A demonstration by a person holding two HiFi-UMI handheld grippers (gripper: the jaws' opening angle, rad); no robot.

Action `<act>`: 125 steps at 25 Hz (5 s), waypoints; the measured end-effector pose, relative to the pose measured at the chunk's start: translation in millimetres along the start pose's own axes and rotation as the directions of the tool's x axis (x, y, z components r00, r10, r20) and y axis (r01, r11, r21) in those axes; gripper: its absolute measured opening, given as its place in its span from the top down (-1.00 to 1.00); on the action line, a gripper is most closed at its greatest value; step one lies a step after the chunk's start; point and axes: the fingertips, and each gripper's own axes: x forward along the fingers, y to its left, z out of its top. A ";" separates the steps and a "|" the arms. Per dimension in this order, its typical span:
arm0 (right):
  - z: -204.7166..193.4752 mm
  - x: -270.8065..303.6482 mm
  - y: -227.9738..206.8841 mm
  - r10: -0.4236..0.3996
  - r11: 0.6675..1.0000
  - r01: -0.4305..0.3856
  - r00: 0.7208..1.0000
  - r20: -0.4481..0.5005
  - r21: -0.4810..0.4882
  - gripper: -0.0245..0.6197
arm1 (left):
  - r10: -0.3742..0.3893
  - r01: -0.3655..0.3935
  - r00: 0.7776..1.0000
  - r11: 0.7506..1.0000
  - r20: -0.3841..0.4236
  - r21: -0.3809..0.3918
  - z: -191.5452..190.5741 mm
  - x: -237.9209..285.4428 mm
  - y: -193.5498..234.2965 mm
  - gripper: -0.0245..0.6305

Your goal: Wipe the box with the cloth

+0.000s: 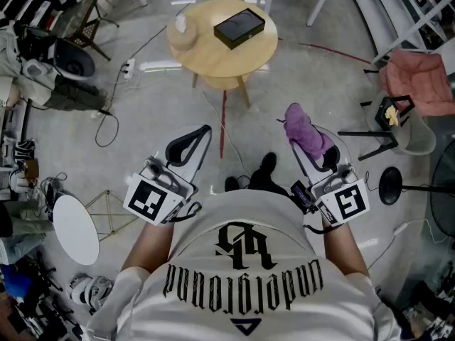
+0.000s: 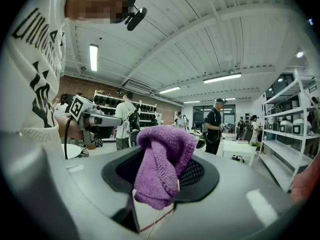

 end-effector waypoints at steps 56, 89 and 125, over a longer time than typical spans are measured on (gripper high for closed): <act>-46.3 196.0 -383.3 0.090 0.986 -0.089 0.996 0.000 0.140 0.37 | 0.119 -0.128 0.987 0.989 -0.103 -0.078 -54.3 376.1 212.9 0.91; -50.3 446.8 -410.5 0.330 0.943 -0.325 0.940 -0.087 0.071 0.36 | 0.306 -0.325 0.943 0.932 -0.134 -0.160 -77.0 381.4 389.1 0.91; -335.6 596.8 -461.4 0.428 0.671 -0.713 0.597 -0.678 -0.205 0.32 | 0.250 -0.573 0.773 0.668 -0.582 -0.475 -406.9 441.6 490.1 0.26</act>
